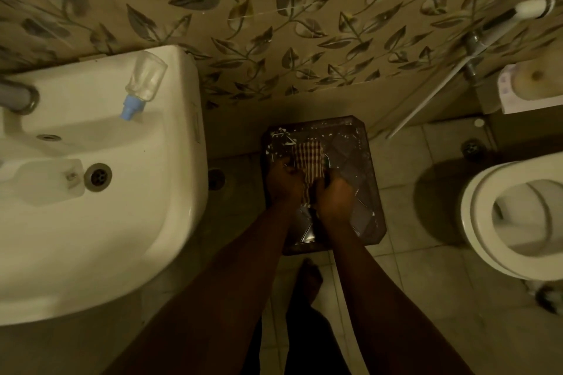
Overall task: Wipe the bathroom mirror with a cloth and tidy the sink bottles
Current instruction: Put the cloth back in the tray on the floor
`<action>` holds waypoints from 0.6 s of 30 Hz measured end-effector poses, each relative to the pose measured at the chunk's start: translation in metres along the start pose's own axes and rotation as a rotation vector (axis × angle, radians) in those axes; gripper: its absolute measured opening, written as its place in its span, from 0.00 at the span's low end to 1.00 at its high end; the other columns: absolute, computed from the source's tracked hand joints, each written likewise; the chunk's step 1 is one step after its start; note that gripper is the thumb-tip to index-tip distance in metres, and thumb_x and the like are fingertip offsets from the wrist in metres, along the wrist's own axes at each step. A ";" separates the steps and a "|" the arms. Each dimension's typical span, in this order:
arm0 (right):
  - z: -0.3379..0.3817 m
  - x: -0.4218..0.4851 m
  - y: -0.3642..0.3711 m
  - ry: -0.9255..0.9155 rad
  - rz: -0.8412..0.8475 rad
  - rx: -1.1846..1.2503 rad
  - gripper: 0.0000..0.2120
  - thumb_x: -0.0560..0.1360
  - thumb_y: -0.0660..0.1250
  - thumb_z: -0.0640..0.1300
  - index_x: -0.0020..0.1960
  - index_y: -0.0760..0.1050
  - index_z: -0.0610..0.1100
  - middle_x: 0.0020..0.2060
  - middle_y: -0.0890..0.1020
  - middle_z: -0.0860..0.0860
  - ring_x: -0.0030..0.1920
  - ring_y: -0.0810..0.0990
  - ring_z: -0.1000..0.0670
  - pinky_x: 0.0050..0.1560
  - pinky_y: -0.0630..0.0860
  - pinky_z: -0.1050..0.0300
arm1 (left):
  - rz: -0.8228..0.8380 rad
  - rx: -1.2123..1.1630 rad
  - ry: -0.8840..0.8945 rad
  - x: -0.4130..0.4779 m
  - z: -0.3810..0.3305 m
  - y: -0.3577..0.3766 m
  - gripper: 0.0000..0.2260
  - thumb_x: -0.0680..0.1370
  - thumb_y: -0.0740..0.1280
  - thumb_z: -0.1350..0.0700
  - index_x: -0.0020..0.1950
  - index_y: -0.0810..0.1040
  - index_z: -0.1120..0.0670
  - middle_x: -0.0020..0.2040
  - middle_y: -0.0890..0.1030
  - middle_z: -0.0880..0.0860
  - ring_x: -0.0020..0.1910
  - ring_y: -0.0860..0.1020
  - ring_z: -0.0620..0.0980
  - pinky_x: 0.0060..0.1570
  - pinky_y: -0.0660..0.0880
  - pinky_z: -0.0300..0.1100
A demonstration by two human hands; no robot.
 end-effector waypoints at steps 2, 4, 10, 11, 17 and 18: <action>0.000 -0.002 -0.002 -0.010 -0.014 -0.010 0.14 0.85 0.63 0.45 0.67 0.78 0.41 0.55 0.85 0.42 0.54 0.84 0.41 0.55 0.83 0.42 | 0.001 0.003 -0.001 0.001 -0.002 0.000 0.21 0.79 0.73 0.64 0.73 0.78 0.58 0.62 0.84 0.58 0.61 0.83 0.57 0.52 0.76 0.43; -0.001 -0.003 -0.004 -0.015 -0.020 -0.021 0.14 0.85 0.63 0.45 0.67 0.78 0.41 0.55 0.85 0.42 0.55 0.84 0.41 0.56 0.83 0.42 | 0.008 -0.003 0.003 0.002 -0.003 0.000 0.20 0.79 0.74 0.64 0.71 0.78 0.58 0.61 0.85 0.58 0.60 0.83 0.56 0.49 0.75 0.41; 0.003 -0.010 -0.011 -0.016 -0.043 0.043 0.13 0.85 0.64 0.44 0.67 0.78 0.42 0.57 0.85 0.43 0.54 0.85 0.43 0.56 0.83 0.45 | 0.051 -0.073 -0.015 0.000 -0.001 -0.006 0.21 0.79 0.73 0.66 0.72 0.77 0.59 0.62 0.85 0.59 0.62 0.83 0.58 0.58 0.79 0.48; 0.004 -0.012 -0.013 -0.010 -0.040 0.051 0.13 0.85 0.63 0.44 0.67 0.78 0.42 0.57 0.85 0.43 0.55 0.85 0.43 0.56 0.83 0.45 | 0.063 -0.097 -0.029 -0.002 0.000 -0.008 0.22 0.79 0.73 0.66 0.73 0.76 0.59 0.63 0.84 0.60 0.62 0.83 0.58 0.60 0.80 0.50; 0.015 -0.028 -0.028 0.029 -0.041 0.104 0.13 0.86 0.62 0.44 0.65 0.79 0.41 0.56 0.85 0.44 0.55 0.84 0.44 0.55 0.83 0.47 | 0.142 -0.182 -0.055 -0.020 -0.009 -0.021 0.24 0.79 0.73 0.67 0.74 0.75 0.60 0.64 0.83 0.61 0.65 0.82 0.59 0.63 0.80 0.51; 0.020 -0.033 -0.033 0.037 -0.048 0.110 0.13 0.85 0.61 0.44 0.65 0.79 0.41 0.56 0.85 0.44 0.54 0.84 0.43 0.55 0.83 0.47 | 0.151 -0.186 -0.047 -0.024 -0.015 -0.026 0.23 0.79 0.73 0.67 0.74 0.76 0.60 0.64 0.83 0.61 0.64 0.82 0.59 0.62 0.80 0.51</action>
Point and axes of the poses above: each hand's wrist, its own x-axis towards the middle knuckle, its own y-axis out of the palm, z = x × y, the point moved 9 cm from there along x, towards the middle knuckle
